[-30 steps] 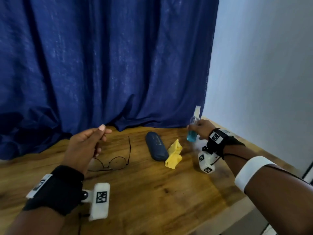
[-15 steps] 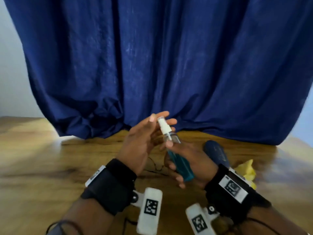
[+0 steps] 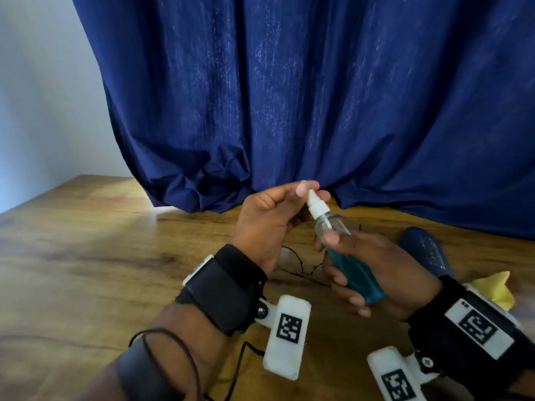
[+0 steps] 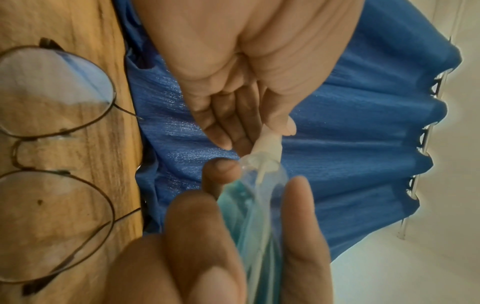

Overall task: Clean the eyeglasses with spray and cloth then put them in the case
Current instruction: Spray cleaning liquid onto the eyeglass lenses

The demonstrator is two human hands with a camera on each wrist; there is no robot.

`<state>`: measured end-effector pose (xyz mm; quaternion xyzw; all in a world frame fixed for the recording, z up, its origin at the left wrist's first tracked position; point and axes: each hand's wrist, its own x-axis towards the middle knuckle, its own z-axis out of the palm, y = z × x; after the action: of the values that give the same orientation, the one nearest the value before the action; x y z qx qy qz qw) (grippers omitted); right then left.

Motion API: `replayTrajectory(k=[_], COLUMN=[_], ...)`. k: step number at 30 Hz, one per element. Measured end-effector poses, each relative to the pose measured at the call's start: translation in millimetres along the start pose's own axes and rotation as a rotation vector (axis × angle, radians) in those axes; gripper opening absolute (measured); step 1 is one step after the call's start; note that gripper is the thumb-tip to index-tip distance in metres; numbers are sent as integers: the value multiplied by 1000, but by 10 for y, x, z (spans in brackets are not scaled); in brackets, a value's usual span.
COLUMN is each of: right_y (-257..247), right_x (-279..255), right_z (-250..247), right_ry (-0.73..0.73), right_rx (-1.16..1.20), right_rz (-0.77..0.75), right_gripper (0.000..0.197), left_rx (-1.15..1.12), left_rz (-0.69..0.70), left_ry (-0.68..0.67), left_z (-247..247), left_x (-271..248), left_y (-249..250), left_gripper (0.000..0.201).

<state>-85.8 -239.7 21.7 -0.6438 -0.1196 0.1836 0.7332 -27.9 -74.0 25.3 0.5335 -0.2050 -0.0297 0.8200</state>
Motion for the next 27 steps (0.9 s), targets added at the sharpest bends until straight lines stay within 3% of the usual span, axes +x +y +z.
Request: replayTrajectory(k=[5, 8, 11, 19, 22, 27], right_y=[13, -32, -42, -14, -17, -10], right_x=[-63, -62, -37, -15, -16, -16], right_z=[-49, -102, -134, -193, -196, -187], right_ry=[23, 86, 149, 178, 176, 172], right_rx=[-68, -18, 7, -5, -15, -26], right_rz=[-34, -85, -114, -119, -131, -136], right_gripper=[22, 41, 42, 36, 38, 39], left_rx=[-150, 47, 324, 806, 895, 899], left_rz=[46, -33, -181, -342, -438, -487], left_ry=[370, 454, 404, 260, 215, 206], left_z=[-473, -880, -924, -964, -933, -883], left_x=[241, 276, 252, 209, 199, 179], left_y=[246, 407, 219, -17, 1, 53], left_gripper=[10, 11, 14, 27, 29, 35])
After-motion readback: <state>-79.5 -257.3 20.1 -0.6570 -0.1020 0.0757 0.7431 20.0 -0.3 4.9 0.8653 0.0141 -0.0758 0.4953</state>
